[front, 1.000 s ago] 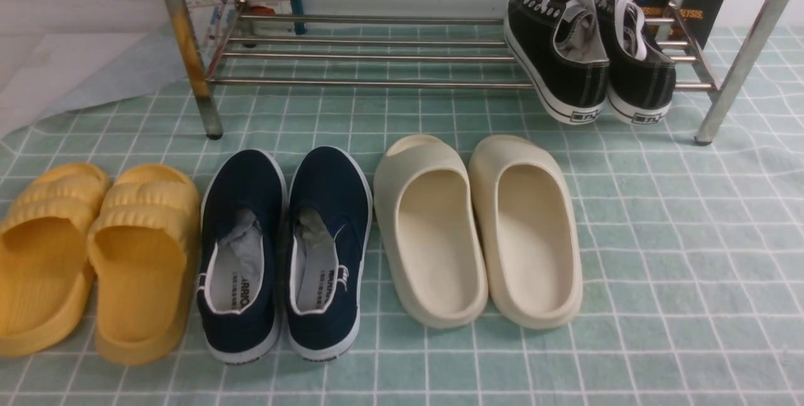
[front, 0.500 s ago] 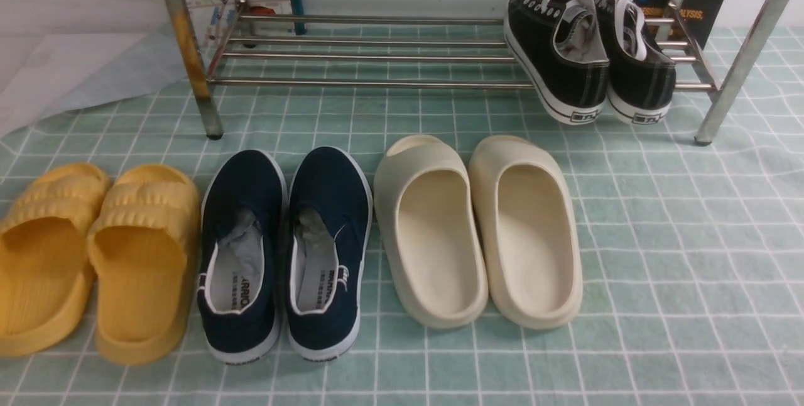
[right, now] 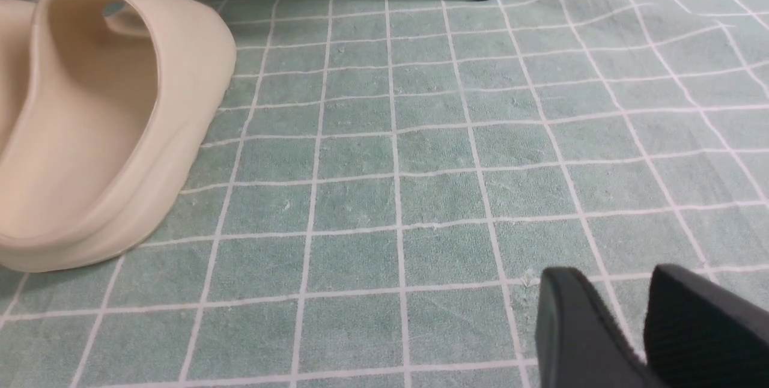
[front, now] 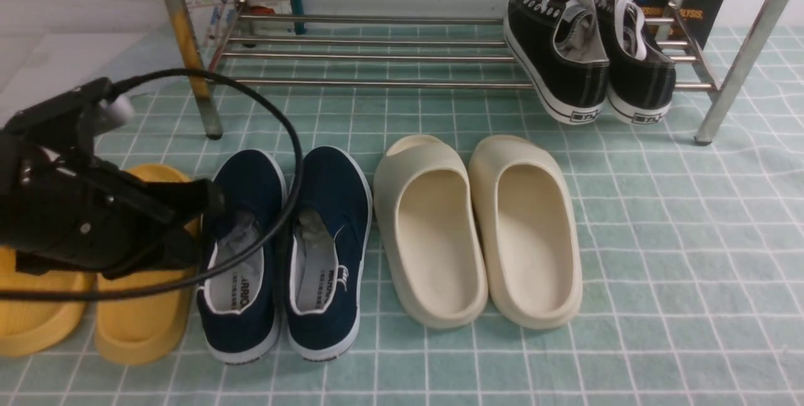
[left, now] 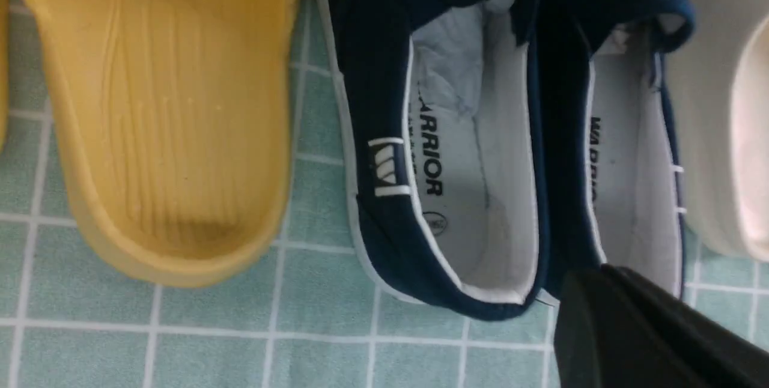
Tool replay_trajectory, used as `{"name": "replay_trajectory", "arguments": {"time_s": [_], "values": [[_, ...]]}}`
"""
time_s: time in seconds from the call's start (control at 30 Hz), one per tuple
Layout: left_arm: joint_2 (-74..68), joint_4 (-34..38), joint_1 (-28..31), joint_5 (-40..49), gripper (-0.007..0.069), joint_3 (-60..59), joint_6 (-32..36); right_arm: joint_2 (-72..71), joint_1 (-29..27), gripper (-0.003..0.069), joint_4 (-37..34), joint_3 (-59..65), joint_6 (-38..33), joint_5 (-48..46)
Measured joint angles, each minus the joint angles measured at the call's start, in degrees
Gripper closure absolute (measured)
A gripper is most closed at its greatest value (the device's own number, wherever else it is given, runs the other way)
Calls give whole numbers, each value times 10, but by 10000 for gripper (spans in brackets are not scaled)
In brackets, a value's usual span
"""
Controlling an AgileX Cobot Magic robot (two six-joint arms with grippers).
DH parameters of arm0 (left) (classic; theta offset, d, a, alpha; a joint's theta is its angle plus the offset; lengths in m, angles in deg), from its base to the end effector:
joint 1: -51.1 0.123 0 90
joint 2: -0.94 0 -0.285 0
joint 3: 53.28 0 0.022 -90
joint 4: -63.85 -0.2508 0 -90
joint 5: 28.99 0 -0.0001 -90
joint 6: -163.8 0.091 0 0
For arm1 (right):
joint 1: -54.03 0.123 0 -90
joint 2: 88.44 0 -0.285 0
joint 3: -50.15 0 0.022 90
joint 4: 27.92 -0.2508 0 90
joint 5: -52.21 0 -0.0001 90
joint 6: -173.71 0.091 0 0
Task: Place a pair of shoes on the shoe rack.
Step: Use the left arm to grab the shoe closest to it
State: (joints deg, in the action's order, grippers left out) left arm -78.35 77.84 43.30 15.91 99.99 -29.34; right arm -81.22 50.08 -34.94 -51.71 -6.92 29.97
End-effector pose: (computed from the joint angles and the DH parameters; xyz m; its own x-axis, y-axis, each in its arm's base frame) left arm 0.2345 -0.0478 0.2772 -0.8751 -0.2711 -0.4008 -0.1369 0.9332 -0.3322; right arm 0.0523 0.0006 0.1737 -0.2950 0.1228 -0.9476 0.0553 0.9922 0.1114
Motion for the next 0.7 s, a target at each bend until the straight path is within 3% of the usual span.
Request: {"name": "replay_trajectory", "arguments": {"time_s": [0.1, 0.2, 0.27, 0.4, 0.47, 0.53, 0.67, 0.7], "values": [[-59, -33, 0, -4, 563, 7, -28, 0, 0, 440, 0, 0, 0, 0], [-109, -42, 0, -13, 445, 9, -44, 0, 0, 440, 0, 0, 0, 0], [-141, -40, 0, -23, 325, 10, -46, 0, 0, 440, 0, 0, 0, 0], [-185, -28, 0, -50, 224, 10, -46, 0, 0, 440, 0, 0, 0, 0], [-195, -28, 0, -56, 231, 11, -46, 0, 0, 440, 0, 0, 0, 0], [-208, -30, 0, -63, 314, 11, -48, 0, 0, 438, 0, 0, 0, 0], [-208, -37, 0, -48, 586, 21, -49, 0, 0, 431, 0, 0, 0, 0], [-204, -38, 0, -38, 617, 27, -49, 0, 0, 428, 0, 0, 0, 0]]}}
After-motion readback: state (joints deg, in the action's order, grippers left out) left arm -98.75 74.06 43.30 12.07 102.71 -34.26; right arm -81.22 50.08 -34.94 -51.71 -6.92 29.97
